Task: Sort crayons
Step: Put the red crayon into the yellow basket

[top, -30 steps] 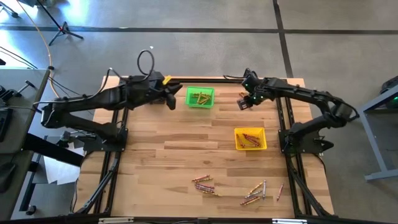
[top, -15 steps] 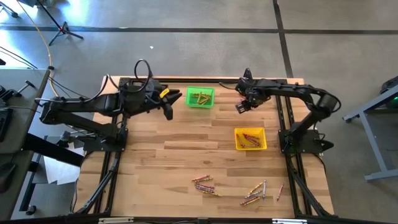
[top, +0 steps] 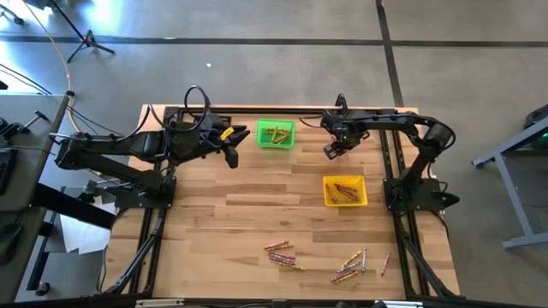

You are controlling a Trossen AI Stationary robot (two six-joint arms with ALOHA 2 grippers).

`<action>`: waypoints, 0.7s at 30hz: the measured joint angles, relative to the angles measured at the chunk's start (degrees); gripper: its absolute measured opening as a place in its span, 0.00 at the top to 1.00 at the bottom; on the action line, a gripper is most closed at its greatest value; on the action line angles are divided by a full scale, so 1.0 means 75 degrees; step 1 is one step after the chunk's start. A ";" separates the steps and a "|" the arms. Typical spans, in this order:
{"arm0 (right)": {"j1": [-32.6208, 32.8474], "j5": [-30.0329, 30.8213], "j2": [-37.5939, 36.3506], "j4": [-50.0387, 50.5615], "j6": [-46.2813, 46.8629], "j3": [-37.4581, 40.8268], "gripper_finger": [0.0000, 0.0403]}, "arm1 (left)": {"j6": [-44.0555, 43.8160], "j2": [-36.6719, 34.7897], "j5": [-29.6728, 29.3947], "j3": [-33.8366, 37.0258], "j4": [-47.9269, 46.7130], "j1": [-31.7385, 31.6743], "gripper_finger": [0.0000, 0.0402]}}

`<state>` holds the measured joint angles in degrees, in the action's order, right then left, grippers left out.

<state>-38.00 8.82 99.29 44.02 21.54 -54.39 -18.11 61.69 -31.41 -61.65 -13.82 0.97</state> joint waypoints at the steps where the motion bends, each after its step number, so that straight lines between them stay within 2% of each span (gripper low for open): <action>1: 0.0000 -0.0003 0.0000 -0.0012 0.0002 0.0005 0.64 | -0.0001 0.0002 0.0002 0.0000 0.0000 0.0000 0.82; 8: 0.0000 -0.0031 0.0015 -0.0053 0.0005 0.0012 0.66 | 0.0003 0.0000 0.0002 0.0000 -0.0003 0.0000 0.82; 15: -0.0008 -0.0358 0.0023 -0.0114 0.0061 0.0015 0.76 | 0.0029 0.0002 0.0039 0.0000 -0.0052 0.0118 0.82; 21: -0.0009 -0.0550 0.0029 -0.0133 0.0307 0.0017 0.84 | 0.0036 0.0002 0.0054 0.0000 -0.0588 0.0279 0.82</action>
<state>-38.06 4.70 99.50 43.02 23.84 -54.26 -17.84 61.71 -31.01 -61.65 -18.23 3.06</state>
